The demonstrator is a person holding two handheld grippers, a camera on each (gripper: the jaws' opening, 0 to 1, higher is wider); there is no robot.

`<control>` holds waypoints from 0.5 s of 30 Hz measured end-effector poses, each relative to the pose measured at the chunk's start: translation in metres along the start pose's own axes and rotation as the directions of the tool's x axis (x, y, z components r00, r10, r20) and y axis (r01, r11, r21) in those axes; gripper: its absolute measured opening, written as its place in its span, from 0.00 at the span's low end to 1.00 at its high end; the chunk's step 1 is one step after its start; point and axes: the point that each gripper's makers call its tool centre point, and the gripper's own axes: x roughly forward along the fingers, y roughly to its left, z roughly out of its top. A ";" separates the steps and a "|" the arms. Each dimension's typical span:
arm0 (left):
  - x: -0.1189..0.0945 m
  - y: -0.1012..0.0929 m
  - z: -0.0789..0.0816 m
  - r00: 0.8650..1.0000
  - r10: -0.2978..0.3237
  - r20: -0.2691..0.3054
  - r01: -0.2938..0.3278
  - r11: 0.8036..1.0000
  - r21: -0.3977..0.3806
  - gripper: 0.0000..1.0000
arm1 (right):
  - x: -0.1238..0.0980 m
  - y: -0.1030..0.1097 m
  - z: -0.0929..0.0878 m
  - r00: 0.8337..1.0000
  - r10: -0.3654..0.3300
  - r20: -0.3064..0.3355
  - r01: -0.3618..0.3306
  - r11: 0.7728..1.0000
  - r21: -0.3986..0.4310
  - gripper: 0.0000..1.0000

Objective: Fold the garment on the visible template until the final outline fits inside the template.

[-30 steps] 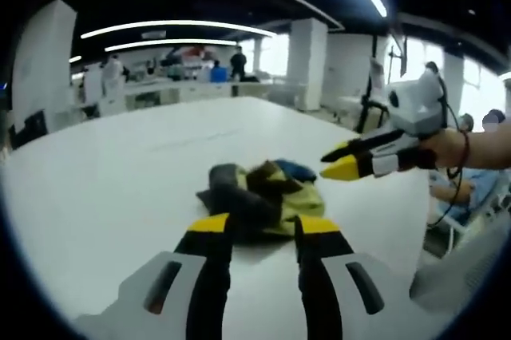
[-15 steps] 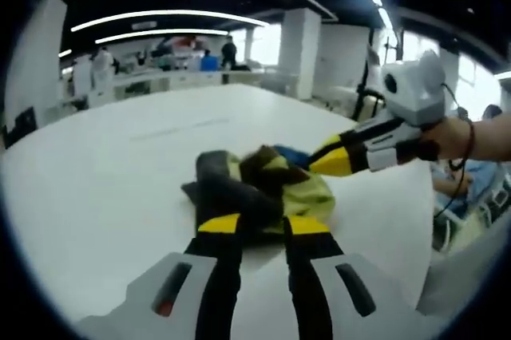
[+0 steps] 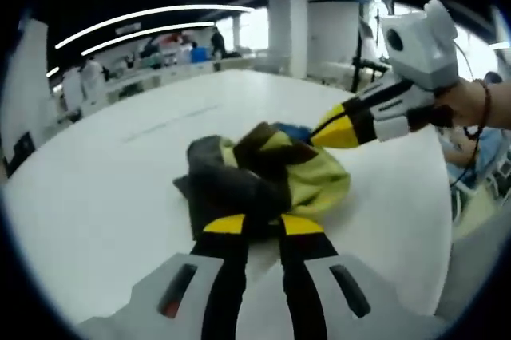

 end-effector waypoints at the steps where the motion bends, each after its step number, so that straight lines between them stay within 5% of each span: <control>1: 0.001 0.001 -0.001 1.000 0.006 -0.008 -0.006 1.000 0.013 0.08 | 0.000 0.000 0.000 1.000 0.000 0.001 0.000 1.000 0.001 0.00; 15: 0.002 0.002 -0.002 1.000 0.011 -0.017 -0.011 1.000 0.012 0.00 | 0.003 0.002 0.000 1.000 -0.004 -0.012 0.003 1.000 -0.027 0.00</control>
